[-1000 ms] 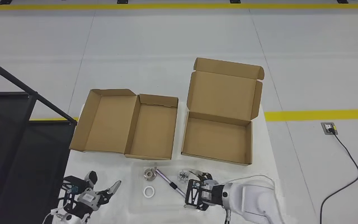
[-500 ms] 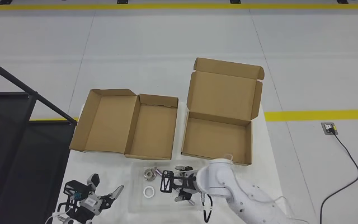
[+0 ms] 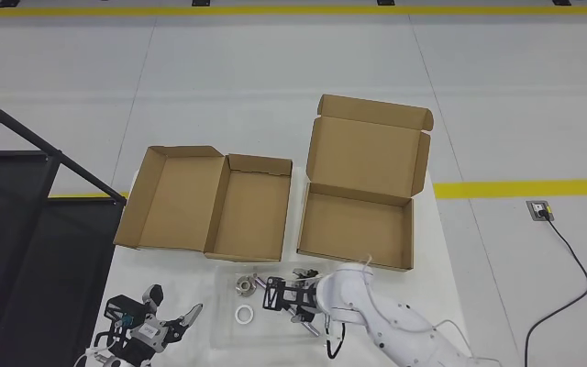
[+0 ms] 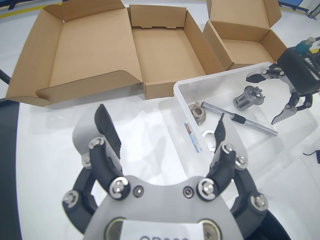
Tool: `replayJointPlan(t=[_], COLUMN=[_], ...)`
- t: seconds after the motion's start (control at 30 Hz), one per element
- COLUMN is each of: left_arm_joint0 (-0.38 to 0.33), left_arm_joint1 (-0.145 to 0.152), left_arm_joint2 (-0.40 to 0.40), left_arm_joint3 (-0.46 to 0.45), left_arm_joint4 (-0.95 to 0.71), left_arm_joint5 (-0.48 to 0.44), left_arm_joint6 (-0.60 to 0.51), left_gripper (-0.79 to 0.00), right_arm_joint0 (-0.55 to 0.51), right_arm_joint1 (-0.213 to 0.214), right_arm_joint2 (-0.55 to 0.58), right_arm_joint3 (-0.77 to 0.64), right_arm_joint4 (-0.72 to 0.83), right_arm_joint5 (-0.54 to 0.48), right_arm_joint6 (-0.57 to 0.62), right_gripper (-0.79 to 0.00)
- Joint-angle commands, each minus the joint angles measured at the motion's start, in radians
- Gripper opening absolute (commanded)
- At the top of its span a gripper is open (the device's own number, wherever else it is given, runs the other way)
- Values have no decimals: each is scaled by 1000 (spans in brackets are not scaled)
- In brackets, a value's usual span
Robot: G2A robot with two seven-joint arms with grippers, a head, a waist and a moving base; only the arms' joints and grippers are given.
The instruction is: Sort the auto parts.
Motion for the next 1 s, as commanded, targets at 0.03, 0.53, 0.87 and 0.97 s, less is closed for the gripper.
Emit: replayJointPlan(t=[0.03, 0.53, 0.87, 0.97], left_arm_joint0=[0, 0, 0, 0], left_arm_joint1=[0, 0, 0, 0], left_arm_joint2=[0, 0, 0, 0], left_arm_joint3=[0, 0, 0, 0], left_arm_joint4=[0, 0, 0, 0], left_arm_joint5=[0, 0, 0, 0], left_arm_joint6=[0, 0, 0, 0], left_gripper=[0, 0, 0, 0], right_arm_joint0=[3, 25, 30, 28], right_arm_joint1=[-3, -33, -42, -43], right_arm_joint2=[0, -23, -14, -11], right_arm_joint3=[9, 79, 102, 102], right_arm_joint4=[1, -13, -24, -33], right_arm_joint5=[1, 31, 47, 51], right_arm_joint6=[9, -5, 0, 6], right_gripper=[0, 0, -169, -391])
